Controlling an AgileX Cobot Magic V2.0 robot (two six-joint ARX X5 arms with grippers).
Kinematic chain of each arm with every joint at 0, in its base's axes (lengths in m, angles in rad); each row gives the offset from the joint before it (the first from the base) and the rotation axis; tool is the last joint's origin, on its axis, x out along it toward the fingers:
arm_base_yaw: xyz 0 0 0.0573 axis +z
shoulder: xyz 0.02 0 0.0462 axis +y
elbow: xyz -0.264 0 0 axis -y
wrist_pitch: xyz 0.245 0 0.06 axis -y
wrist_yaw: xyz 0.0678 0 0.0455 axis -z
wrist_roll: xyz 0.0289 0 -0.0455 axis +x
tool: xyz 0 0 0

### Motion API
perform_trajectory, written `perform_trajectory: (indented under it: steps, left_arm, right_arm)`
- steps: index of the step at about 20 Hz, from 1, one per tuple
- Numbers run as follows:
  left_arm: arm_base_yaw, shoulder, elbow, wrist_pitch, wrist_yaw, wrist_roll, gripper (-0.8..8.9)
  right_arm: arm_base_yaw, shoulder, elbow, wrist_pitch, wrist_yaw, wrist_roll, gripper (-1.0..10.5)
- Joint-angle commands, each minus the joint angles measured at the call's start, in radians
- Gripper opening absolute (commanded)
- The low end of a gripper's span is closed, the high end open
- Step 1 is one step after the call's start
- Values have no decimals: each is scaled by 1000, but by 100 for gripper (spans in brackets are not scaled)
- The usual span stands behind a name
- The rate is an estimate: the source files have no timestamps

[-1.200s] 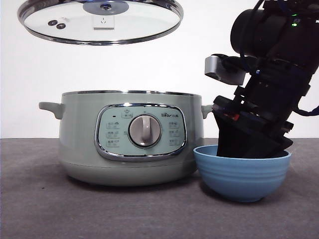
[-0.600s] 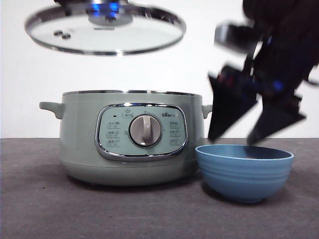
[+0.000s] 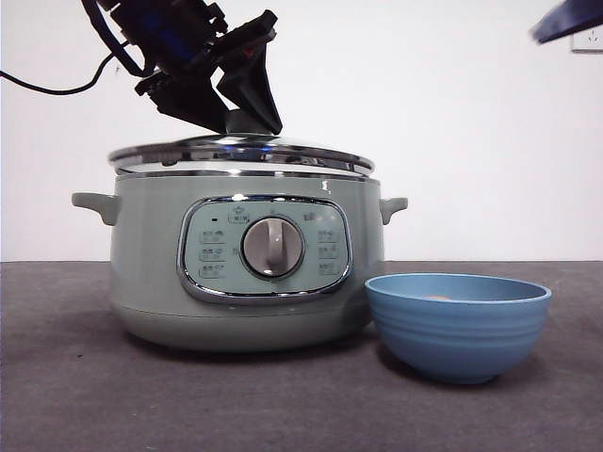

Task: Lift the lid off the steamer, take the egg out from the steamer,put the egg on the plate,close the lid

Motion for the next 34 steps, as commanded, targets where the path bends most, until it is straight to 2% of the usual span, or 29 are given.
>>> perform_trajectory:
  steps: [1,14,15,16,18,23,27,30,34]
  left_arm:
    - [-3,3,5,50,3,3,-8]
    - [-23,28,5,18,-23,0,0]
    - [-23,28,5,11,-24,-5,42]
    - [-23,28,5,9,-23,-17,171]
    - [-23,28,5,10,-23,-30,523]
    - [-23,-17,5,-2,-21,-34,535]
    - [-23,-127,5,-45,-19,-34,535]
    - [-23,-251,5,-175,1,-34,534]
    - [-23,-410,5,-424,90,-75,526]
  right_arm:
    - [2,-26,-10,-19,3,14,474]
    - [2,-29,-10,-32,3,14,474]
    - [2,-29,-10,-32,2,14,474]
    - [2,-29,-10,-31,2,14,474]
    - [2,-29,-10,-31,2,14,474]
    - [2,-29,-10,-31,2,14,474]
    - [2,-29,-10,-32,-2,14,474]
    - [2,-29,-10,-41,-5,25,473]
    - [2,-29,-10,-87,-6,27,469]
